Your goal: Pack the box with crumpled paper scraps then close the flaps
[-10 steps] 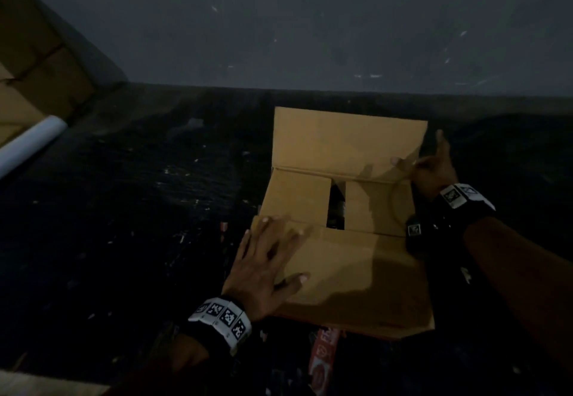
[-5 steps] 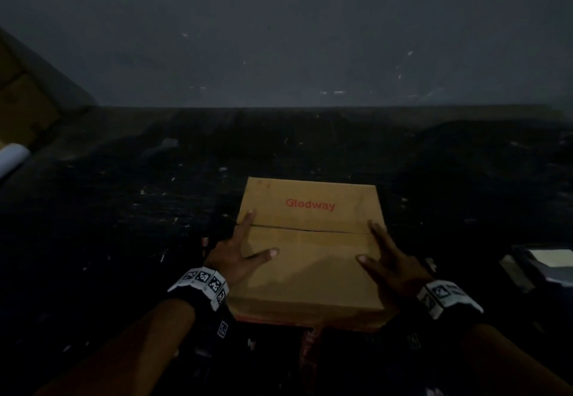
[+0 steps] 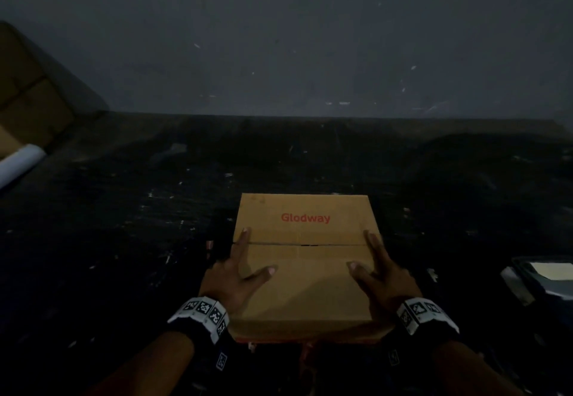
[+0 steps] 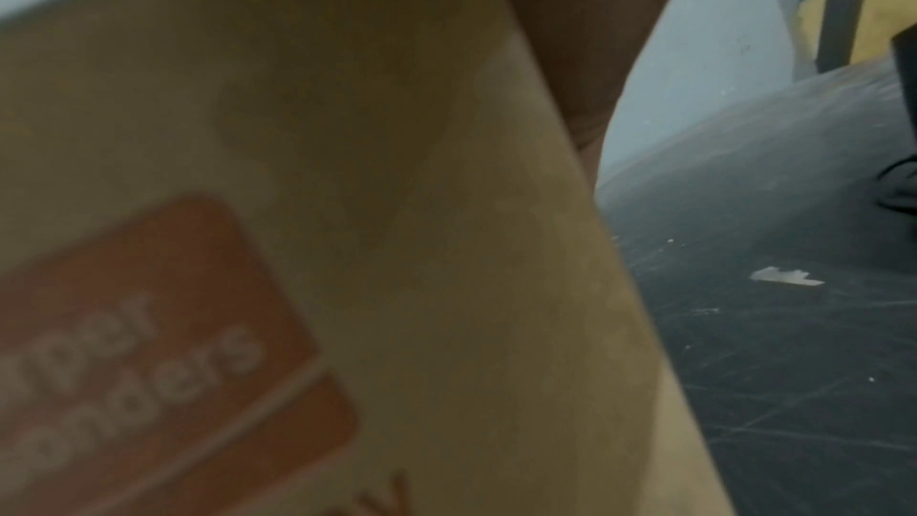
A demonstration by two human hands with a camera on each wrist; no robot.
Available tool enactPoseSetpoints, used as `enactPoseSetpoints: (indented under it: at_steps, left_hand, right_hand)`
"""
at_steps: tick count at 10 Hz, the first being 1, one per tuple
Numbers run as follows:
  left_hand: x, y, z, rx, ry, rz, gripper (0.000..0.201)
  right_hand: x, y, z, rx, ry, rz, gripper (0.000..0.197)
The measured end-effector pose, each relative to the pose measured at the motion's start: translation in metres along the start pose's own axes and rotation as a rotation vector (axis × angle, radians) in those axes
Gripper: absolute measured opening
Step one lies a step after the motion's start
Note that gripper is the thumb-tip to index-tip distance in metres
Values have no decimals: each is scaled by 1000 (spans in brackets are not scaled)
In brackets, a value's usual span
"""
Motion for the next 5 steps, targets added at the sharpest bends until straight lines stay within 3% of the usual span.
enactPoseSetpoints:
  at_steps: [3,4,5]
  left_hand:
    - [-6,-7,13,30,43,63,97]
    - [-7,2,15,149,24,63,84]
    - [-4,35,39,348,97,-181,70]
  right_hand:
    - [8,-4,-3,-61,-39,30,84]
    - [14,9,-5,-113,-7,-36,80]
    - [23,32,-45,-255,-139,-192,73]
Point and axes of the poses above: each hand's wrist, its own x-axis away from the middle knuckle, its own y-axis out of the back of the hand, z = x × y, the point moved 7 cm from there along -x, towards the middle knuckle, and after that the axes turned 7 degrees about -z, right-handed, at the moved point
